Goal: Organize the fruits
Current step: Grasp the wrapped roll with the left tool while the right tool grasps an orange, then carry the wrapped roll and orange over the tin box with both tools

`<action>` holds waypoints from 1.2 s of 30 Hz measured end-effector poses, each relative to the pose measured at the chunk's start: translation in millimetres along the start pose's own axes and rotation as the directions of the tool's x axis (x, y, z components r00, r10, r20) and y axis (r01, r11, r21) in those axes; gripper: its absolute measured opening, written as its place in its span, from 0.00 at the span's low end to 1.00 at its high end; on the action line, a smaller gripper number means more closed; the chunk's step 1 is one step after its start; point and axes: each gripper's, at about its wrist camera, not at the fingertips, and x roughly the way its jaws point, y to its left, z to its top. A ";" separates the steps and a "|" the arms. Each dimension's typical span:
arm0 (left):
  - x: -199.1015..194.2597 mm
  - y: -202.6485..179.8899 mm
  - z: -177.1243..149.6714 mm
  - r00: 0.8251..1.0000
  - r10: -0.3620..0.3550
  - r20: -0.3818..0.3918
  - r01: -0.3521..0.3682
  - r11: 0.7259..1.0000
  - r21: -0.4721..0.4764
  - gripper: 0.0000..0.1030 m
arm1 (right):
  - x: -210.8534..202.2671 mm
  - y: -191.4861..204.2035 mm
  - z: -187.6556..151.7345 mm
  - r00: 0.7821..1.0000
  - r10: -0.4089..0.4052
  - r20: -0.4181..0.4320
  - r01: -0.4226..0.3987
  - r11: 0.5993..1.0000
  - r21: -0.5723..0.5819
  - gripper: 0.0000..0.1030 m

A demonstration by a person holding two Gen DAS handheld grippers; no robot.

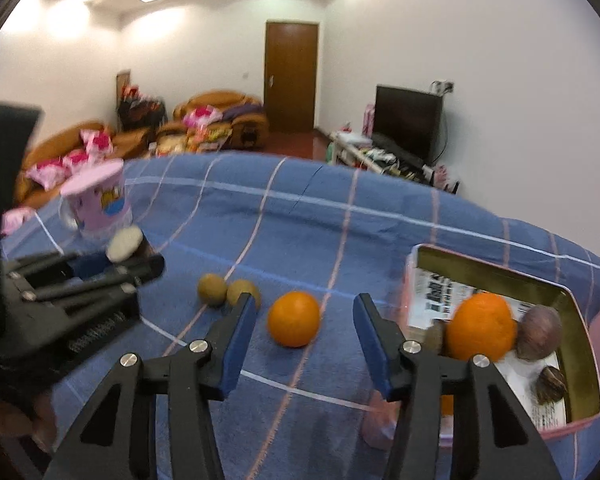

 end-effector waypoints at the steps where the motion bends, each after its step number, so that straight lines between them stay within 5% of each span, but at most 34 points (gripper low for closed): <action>1: -0.6 3.1 0.6 1.000 -0.001 0.002 0.001 1.000 -0.010 0.35 | 6.0 2.4 1.7 1.000 -0.003 -0.021 0.003 1.000 -0.015 0.51; 7: 4.4 9.3 4.7 1.000 0.020 0.009 -0.020 1.000 -0.022 0.35 | 35.1 11.7 -2.6 0.988 -0.013 -0.156 0.002 0.998 -0.071 0.50; 12: 8.7 5.2 4.1 0.999 0.035 0.004 -0.035 0.999 -0.007 0.35 | 48.9 22.0 0.1 0.978 -0.084 -0.189 0.052 0.985 -0.166 0.46; 14: 10.3 4.6 5.2 0.999 0.051 0.010 -0.051 0.999 0.006 0.35 | 48.4 24.3 0.3 0.979 -0.077 -0.189 0.044 0.984 -0.173 0.37; 20: 9.3 3.7 2.9 0.998 0.066 0.017 -0.067 0.998 0.008 0.35 | 41.4 20.0 -1.1 0.980 -0.063 -0.190 0.036 0.989 -0.143 0.36; 25: 7.5 0.1 2.9 0.996 0.084 0.037 -0.085 0.996 0.015 0.35 | 3.8 16.4 -3.2 0.999 -0.023 -0.046 0.020 0.997 -0.070 0.36; 30: 4.6 -4.1 0.9 0.994 0.096 0.057 -0.098 0.995 0.033 0.35 | -35.7 14.1 -13.2 0.993 0.004 0.115 -0.008 0.999 0.040 0.36; 36: -2.1 -5.8 -2.1 0.992 0.100 0.080 -0.102 0.994 0.030 0.35 | -50.1 21.8 -16.3 0.988 0.011 0.155 -0.019 0.998 0.052 0.36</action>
